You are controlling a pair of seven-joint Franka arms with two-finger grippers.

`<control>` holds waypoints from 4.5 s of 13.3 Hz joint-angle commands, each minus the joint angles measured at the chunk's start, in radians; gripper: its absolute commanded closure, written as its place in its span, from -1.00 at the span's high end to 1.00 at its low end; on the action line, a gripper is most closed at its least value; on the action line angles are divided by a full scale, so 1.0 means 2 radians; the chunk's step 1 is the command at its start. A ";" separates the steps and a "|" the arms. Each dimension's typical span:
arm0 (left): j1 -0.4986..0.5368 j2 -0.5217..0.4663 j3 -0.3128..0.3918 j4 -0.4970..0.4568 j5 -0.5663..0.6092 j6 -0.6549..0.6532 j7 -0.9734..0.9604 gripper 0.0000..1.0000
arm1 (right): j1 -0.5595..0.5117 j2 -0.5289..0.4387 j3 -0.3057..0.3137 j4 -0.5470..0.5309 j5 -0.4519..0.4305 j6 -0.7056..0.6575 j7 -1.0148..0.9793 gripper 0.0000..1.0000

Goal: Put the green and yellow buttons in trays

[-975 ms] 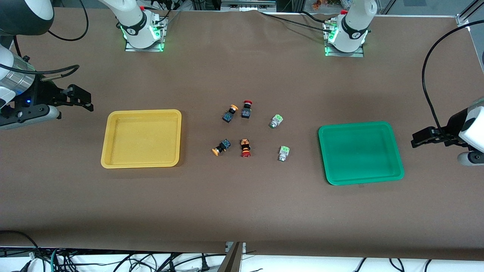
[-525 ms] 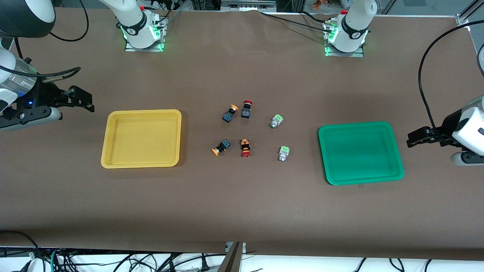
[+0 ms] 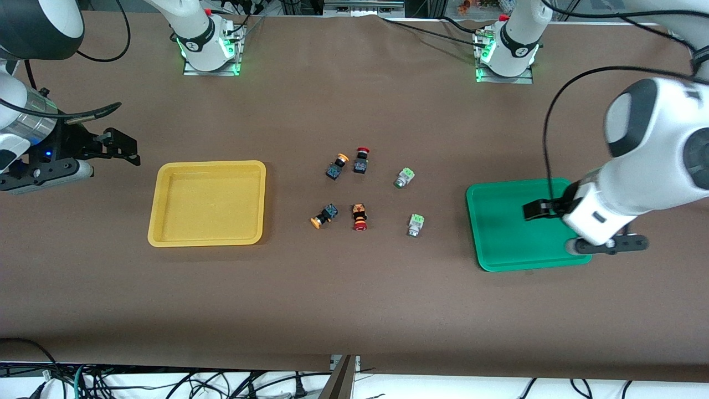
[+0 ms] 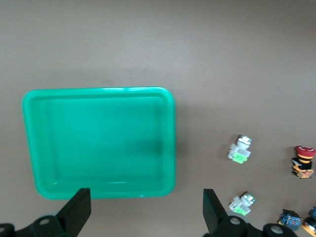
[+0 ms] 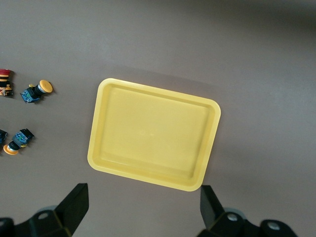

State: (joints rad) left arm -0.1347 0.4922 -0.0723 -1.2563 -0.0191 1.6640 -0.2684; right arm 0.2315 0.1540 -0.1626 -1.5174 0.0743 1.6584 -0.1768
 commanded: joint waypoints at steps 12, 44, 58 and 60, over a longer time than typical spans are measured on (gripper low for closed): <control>-0.128 0.127 0.005 -0.076 -0.001 0.212 -0.059 1.00 | 0.067 0.084 0.007 0.004 0.029 0.055 0.191 0.99; -0.002 0.053 0.012 -0.107 0.000 0.112 0.094 -0.88 | 0.237 0.353 0.014 0.031 0.172 0.334 0.565 0.58; 0.158 0.071 0.012 -0.198 0.026 0.143 0.244 -0.80 | 0.163 0.284 -0.041 0.053 0.106 0.158 0.327 -0.77; 0.163 0.072 0.012 -0.218 0.026 0.161 0.244 -0.77 | 0.163 0.275 -0.089 0.052 0.106 0.099 0.257 -0.76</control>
State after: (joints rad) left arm 0.1744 0.6488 -0.0390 -1.6404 0.0106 1.9477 0.1994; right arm 0.5554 0.7392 -0.2741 -1.3969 0.3031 1.9463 0.4586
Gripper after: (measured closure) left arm 0.586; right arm 0.577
